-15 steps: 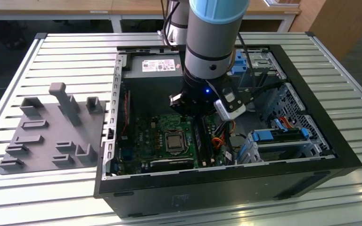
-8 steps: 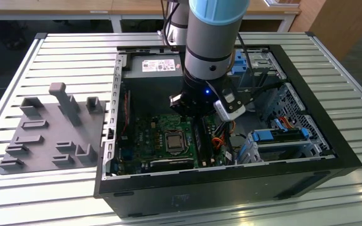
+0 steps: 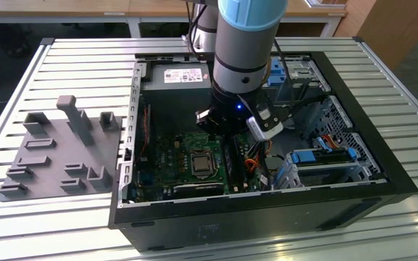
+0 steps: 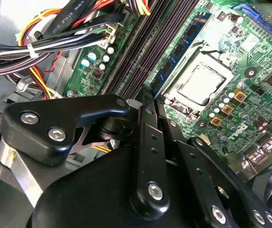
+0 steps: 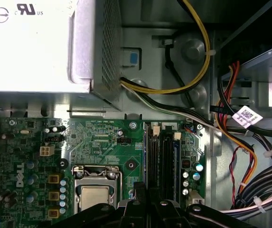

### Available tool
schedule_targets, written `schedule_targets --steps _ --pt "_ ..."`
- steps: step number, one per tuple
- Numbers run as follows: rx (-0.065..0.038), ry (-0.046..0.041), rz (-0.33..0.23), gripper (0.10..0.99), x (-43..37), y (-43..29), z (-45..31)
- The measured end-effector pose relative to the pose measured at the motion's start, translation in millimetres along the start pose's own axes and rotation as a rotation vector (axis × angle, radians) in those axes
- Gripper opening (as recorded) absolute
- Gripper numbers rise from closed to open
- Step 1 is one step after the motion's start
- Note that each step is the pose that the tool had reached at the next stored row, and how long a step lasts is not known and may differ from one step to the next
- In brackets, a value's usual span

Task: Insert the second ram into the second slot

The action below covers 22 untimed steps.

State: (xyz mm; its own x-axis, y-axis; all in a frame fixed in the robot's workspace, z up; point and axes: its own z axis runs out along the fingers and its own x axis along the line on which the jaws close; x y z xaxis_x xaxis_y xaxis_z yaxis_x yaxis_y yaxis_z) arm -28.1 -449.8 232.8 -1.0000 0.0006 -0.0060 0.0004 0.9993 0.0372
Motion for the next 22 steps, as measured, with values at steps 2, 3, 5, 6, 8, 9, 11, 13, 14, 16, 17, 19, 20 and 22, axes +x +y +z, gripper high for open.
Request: schedule_targets --steps 2,3,5,6,8,9,11,13,14,16,17,19,20,22 --pt "0.000 0.0000 0.000 0.137 0.0 0.0 0.4" --pt "0.000 0.0000 0.000 0.137 0.0 0.0 0.6" --pt "0.000 0.0000 0.000 0.137 0.0 0.0 1.0" --pt "0.000 0.0000 0.000 0.137 0.0 0.0 1.2" --pt "0.000 0.0000 0.000 0.137 0.0 0.0 1.6" --pt "0.000 0.0000 0.000 0.137 0.0 -0.1 1.8" --pt "0.000 0.0000 0.000 0.137 0.0 -0.1 2.1" --pt "0.000 0.0000 0.000 0.137 0.0 -0.1 3.5" --pt "0.000 0.0000 0.000 0.137 0.0 -0.2 4.1" --pt "0.000 0.0000 0.000 0.137 0.0 -0.1 4.3" --pt "0.000 0.0000 0.000 0.137 -0.2 -0.1 4.5" --pt "0.000 0.0000 0.000 0.137 -0.4 -0.2 4.9" --pt "0.000 0.0000 0.000 0.137 -0.4 -0.2 5.1" --pt "0.000 0.0001 0.000 0.137 -0.5 -0.2 5.4"
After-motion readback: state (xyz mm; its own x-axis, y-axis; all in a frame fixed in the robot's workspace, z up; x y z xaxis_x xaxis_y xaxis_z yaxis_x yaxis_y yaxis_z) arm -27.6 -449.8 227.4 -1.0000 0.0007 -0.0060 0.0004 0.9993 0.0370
